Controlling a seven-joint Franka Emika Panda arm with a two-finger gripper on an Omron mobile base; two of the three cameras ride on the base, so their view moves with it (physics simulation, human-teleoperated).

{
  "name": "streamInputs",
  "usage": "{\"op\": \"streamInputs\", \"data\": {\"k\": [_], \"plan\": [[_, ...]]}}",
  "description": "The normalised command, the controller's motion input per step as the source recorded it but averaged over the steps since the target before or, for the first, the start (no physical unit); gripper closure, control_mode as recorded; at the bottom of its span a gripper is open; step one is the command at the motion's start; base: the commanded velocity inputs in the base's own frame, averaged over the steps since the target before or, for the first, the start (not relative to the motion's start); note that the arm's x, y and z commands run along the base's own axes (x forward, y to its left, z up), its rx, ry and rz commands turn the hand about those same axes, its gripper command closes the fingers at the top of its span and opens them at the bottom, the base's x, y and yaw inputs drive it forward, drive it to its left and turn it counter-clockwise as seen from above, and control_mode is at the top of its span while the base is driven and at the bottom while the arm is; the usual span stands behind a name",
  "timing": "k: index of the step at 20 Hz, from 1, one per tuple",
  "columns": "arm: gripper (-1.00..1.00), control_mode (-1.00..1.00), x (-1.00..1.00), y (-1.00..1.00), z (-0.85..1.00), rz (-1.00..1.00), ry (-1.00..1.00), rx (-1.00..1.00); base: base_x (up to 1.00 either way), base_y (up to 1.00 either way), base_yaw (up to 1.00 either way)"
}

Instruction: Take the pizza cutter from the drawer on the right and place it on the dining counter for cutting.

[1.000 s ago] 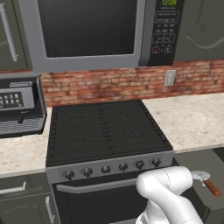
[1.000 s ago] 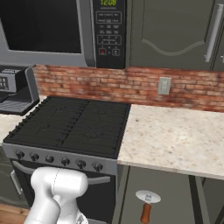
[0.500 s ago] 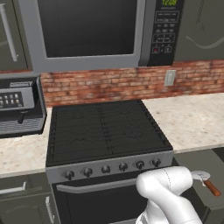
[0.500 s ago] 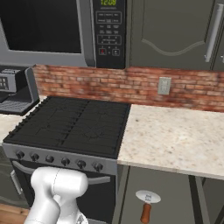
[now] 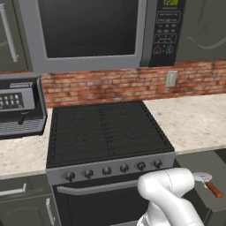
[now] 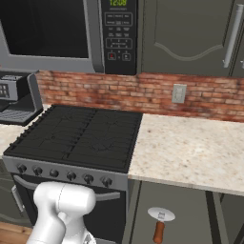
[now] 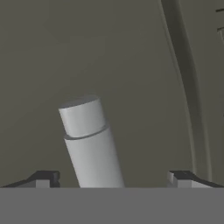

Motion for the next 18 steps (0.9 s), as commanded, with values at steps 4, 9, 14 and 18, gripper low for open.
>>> {"op": "streamInputs", "data": {"k": [4, 9, 14, 18], "plan": [[-1.00, -1.00, -0.39, -0.48, 0.00, 0.00, 0.00, 0.00, 0.00, 0.00, 0.00], [-1.00, -1.00, -0.52, -0.43, 0.06, -0.01, 0.00, 0.00, 0.00, 0.00, 0.00], [-1.00, -1.00, -0.14, -0.17, 0.38, -0.04, 0.04, 0.00, 0.00, 0.00, 0.00], [-1.00, -1.00, 0.00, -0.02, 0.46, -0.04, 0.05, 0.00, 0.00, 0.00, 0.00]]}}
